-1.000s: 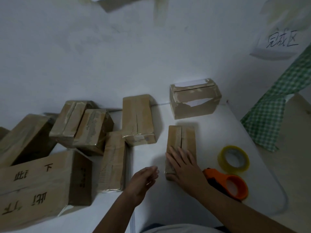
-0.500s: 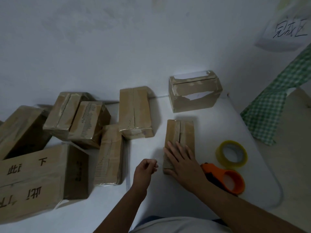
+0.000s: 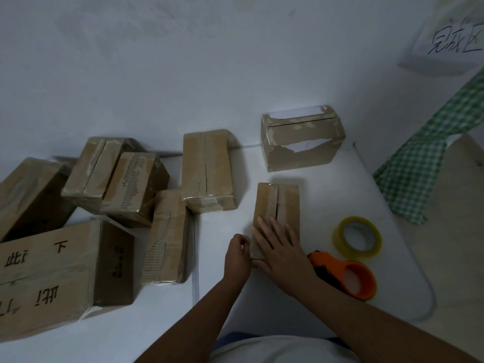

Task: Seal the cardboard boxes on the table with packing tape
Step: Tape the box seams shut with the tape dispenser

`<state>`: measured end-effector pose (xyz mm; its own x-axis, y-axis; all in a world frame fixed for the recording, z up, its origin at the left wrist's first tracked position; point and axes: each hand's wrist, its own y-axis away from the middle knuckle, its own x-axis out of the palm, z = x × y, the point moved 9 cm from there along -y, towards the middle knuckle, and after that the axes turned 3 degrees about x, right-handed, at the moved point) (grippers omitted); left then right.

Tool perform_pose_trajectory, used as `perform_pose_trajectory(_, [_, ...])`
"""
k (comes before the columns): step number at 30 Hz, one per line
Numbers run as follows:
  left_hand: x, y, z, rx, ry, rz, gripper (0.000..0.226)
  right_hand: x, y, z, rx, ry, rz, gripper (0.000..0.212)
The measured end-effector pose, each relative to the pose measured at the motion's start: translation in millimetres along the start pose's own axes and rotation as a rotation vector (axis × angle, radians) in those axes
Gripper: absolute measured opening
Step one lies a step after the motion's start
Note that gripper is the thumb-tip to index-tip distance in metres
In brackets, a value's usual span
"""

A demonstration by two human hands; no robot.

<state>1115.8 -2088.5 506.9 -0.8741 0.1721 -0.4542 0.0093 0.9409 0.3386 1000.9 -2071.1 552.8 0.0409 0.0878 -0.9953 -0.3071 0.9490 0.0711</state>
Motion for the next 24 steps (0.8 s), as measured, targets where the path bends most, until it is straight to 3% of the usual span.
perform_pose_trajectory(4, [-14,-2,6,-0.073,-0.051,0.004,0.013,-2,1,0,-0.003,-0.012,0.020,0.075])
perform_pose_trajectory(7, [-42,10,17,-0.156,0.123,-0.057,0.014,-3,1,1,-0.002,-0.016,0.026,0.075])
perform_pose_trajectory(11, [-25,27,4,-0.180,0.318,0.136,0.021,-1,1,1,0.005,-0.014,0.047,0.072])
perform_pose_trajectory(17, [-20,33,-24,0.003,0.035,0.267,0.043,-6,0,3,0.014,-0.005,0.071,0.071])
perform_pose_trajectory(20, [-25,28,-21,0.015,-0.009,0.352,0.040,-5,0,3,0.011,-0.042,0.130,0.075])
perform_pose_trajectory(24, [-45,13,-21,-0.068,-0.088,0.152,0.044,-22,-1,-8,-0.036,-0.270,0.067,0.069])
